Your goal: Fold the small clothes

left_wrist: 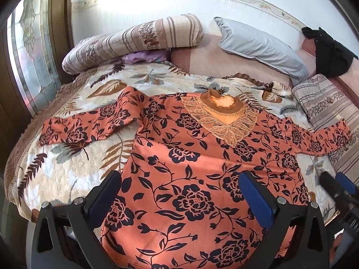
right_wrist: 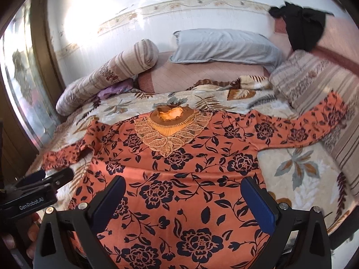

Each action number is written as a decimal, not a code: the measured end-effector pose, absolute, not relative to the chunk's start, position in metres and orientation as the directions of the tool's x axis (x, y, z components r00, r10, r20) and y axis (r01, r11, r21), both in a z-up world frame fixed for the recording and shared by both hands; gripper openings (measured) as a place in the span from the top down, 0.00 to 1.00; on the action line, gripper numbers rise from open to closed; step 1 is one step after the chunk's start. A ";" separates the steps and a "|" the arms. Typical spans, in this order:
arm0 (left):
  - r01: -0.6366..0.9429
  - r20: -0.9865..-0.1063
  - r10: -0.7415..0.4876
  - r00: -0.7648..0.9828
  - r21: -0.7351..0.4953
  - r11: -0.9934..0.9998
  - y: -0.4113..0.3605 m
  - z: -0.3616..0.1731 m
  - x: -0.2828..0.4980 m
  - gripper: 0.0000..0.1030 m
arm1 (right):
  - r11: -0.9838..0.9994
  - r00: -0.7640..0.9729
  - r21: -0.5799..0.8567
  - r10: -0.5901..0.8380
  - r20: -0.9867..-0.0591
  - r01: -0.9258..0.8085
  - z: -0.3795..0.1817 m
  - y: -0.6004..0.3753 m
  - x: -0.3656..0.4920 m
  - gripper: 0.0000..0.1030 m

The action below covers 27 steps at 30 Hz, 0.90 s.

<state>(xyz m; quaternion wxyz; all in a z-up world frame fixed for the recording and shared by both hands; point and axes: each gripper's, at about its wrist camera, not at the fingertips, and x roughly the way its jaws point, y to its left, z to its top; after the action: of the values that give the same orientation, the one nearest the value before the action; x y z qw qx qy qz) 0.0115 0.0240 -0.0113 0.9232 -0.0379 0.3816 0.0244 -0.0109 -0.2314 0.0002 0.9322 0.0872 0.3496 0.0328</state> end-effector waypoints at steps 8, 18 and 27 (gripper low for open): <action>-0.315 -0.774 0.118 0.622 -0.109 0.943 0.134 -0.049 0.052 0.00 | 0.898 0.803 0.333 -0.036 -0.595 0.288 -0.023 -0.422 0.043 0.00; -0.539 -0.832 0.209 0.514 -0.123 0.833 0.226 -0.111 0.088 0.00 | 0.700 0.644 0.152 -0.521 -0.560 0.698 0.025 -0.645 0.127 0.19; -0.583 -0.874 0.236 0.425 -0.065 0.810 0.250 -0.152 0.102 0.00 | 0.686 0.539 0.020 -0.553 -0.636 0.727 0.018 -0.674 0.176 0.93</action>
<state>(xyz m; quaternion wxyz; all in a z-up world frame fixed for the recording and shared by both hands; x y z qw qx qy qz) 0.1023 0.2496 -0.1525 0.8240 -0.1825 0.4754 0.2485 0.1764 -0.6742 0.0182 0.8655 0.1426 0.3063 -0.3697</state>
